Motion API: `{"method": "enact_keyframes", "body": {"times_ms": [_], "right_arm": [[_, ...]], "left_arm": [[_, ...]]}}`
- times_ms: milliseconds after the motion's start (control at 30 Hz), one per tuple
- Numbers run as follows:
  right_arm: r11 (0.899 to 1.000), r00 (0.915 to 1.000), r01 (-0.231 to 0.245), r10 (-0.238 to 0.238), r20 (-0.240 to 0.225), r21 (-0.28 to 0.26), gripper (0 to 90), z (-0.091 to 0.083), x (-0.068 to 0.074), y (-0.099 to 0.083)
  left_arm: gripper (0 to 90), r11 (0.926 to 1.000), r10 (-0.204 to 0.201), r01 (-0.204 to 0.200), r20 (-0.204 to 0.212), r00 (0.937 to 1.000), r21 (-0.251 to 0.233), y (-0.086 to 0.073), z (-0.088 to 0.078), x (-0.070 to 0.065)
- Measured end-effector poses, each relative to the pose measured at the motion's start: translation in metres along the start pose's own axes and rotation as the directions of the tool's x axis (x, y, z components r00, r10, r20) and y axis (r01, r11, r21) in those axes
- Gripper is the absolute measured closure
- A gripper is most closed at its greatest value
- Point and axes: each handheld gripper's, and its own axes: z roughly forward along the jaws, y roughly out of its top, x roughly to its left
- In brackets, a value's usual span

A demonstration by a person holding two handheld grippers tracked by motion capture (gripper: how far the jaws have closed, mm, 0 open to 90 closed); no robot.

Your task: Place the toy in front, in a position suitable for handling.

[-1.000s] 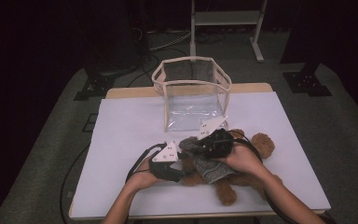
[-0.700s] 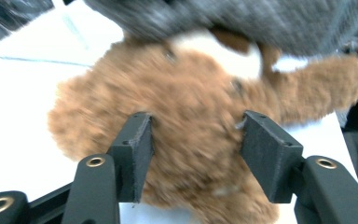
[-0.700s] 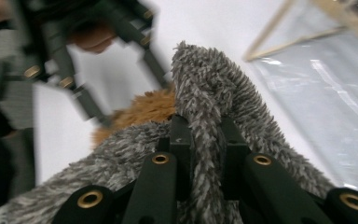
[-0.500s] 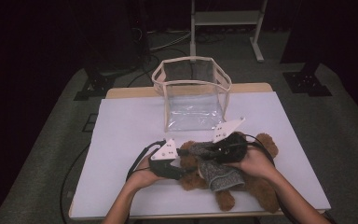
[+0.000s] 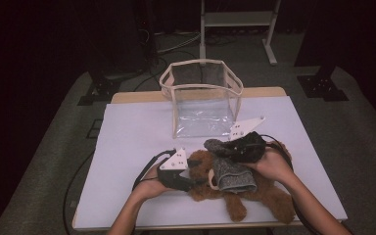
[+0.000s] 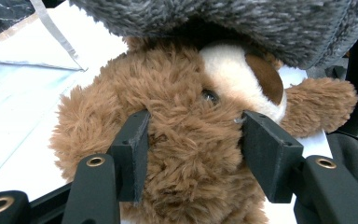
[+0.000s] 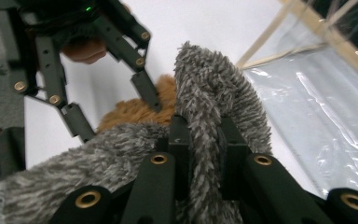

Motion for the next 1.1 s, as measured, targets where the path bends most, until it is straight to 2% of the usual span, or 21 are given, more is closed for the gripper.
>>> {"method": "enact_keyframes", "body": {"times_ms": [67,133,200,300,467,567,667,867,933,1000,1100], "right_arm": [[1.000,0.9992,-0.003,0.003,-0.039,0.017,78.6,0.005,0.002,-0.003],[0.998,0.9985,0.022,-0.019,-0.051,0.064,78.7,0.010,0.005,-0.007],[0.998,0.9982,0.007,-0.003,-0.060,0.058,78.8,0.006,0.003,-0.013],[0.999,0.9986,-0.026,0.027,-0.046,0.022,78.7,-0.014,-0.004,-0.020],[0.999,0.9990,-0.037,0.036,0.026,0.013,78.6,-0.057,-0.012,-0.033],[0.999,0.9955,-0.053,0.053,0.078,0.001,78.5,-0.086,-0.015,-0.042],[0.998,0.9884,-0.067,0.067,0.136,-0.008,78.5,-0.117,-0.017,-0.051],[0.995,0.9722,-0.089,0.096,0.213,-0.044,78.5,-0.160,-0.019,-0.061],[0.994,0.9692,-0.096,0.104,0.223,-0.047,78.4,-0.164,-0.018,-0.063],[0.994,0.9720,-0.098,0.107,0.209,-0.051,78.4,-0.159,-0.017,-0.064],[0.995,0.9821,-0.088,0.095,0.163,-0.046,78.4,-0.135,-0.015,-0.061]], "left_arm": [[43.4,1.0000,0.003,-0.003,0.000,1.0000,0.002,0.000,0.000,0.000],[43.4,1.0000,0.002,-0.002,0.001,1.0000,0.000,0.000,-0.001,0.000],[43.4,1.0000,0.003,-0.003,-0.002,1.0000,0.003,-0.001,-0.001,-0.001],[43.4,0.9999,0.007,-0.007,0.000,1.0000,0.011,-0.001,-0.002,-0.001],[43.3,0.9999,0.007,-0.007,-0.002,1.0000,0.013,0.000,-0.002,-0.001],[43.1,0.9998,0.011,-0.011,-0.004,0.9999,0.016,0.000,-0.002,0.000],[42.9,0.9998,0.011,-0.011,-0.003,0.9999,0.017,0.000,-0.002,0.000],[42.7,0.9998,0.009,-0.009,-0.002,1.0000,0.015,0.000,-0.001,0.000],[42.5,0.9998,0.011,-0.011,-0.001,0.9999,0.016,0.001,-0.001,0.000],[42.3,0.9998,0.012,-0.011,-0.002,0.9999,0.016,0.001,-0.001,0.000],[42.3,0.9998,0.012,-0.012,-0.001,0.9999,0.017,0.001,-0.001,0.000]]}}
